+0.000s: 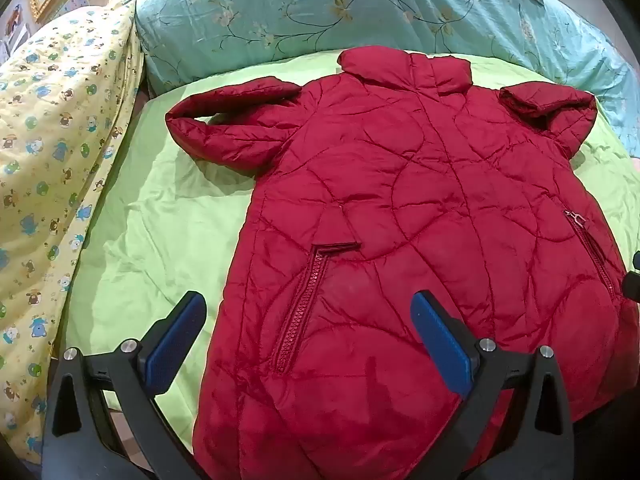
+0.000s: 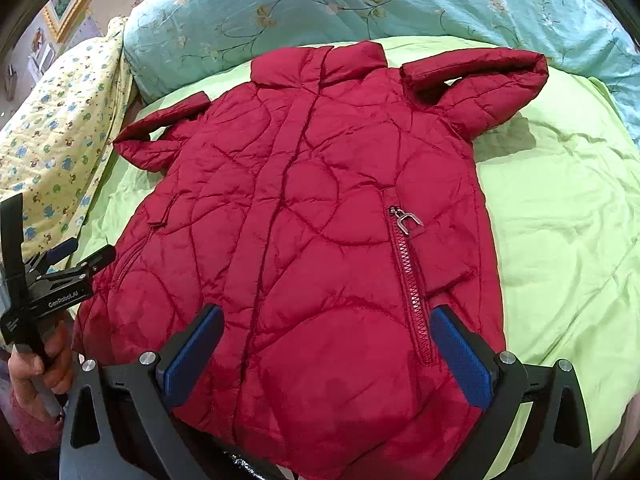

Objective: Fold large clothes
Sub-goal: 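Move both tools over the red puffer jacket toward its hem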

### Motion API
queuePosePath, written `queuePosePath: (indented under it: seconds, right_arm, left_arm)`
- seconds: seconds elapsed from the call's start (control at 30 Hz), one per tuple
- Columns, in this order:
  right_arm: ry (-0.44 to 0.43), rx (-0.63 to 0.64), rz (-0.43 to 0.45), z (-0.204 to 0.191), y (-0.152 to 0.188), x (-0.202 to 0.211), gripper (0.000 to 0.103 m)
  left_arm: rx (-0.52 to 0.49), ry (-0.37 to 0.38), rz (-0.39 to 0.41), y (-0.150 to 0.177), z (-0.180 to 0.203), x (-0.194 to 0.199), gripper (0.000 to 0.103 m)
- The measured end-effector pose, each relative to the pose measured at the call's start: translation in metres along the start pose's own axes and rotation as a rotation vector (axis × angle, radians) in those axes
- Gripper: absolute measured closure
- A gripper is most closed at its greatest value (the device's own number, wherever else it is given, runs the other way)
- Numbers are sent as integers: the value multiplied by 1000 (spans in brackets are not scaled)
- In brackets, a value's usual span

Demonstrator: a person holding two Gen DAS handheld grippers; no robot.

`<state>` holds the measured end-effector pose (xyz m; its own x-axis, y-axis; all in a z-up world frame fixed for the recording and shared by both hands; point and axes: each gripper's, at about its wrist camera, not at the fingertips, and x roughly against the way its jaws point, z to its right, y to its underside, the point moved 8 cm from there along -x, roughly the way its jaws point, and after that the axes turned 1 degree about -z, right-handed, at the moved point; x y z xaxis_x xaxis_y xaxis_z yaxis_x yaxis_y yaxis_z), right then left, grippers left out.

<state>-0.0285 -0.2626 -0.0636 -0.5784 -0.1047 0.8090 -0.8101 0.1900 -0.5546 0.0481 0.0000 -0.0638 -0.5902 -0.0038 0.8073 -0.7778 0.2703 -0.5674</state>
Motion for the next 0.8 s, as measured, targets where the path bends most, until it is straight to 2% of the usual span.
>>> queuePosePath:
  seconds: [0.8]
  right_arm:
    - [34,25,13,4,-10,-8,0]
  left_arm:
    - [-7,1,-12,-6,3,-11,0]
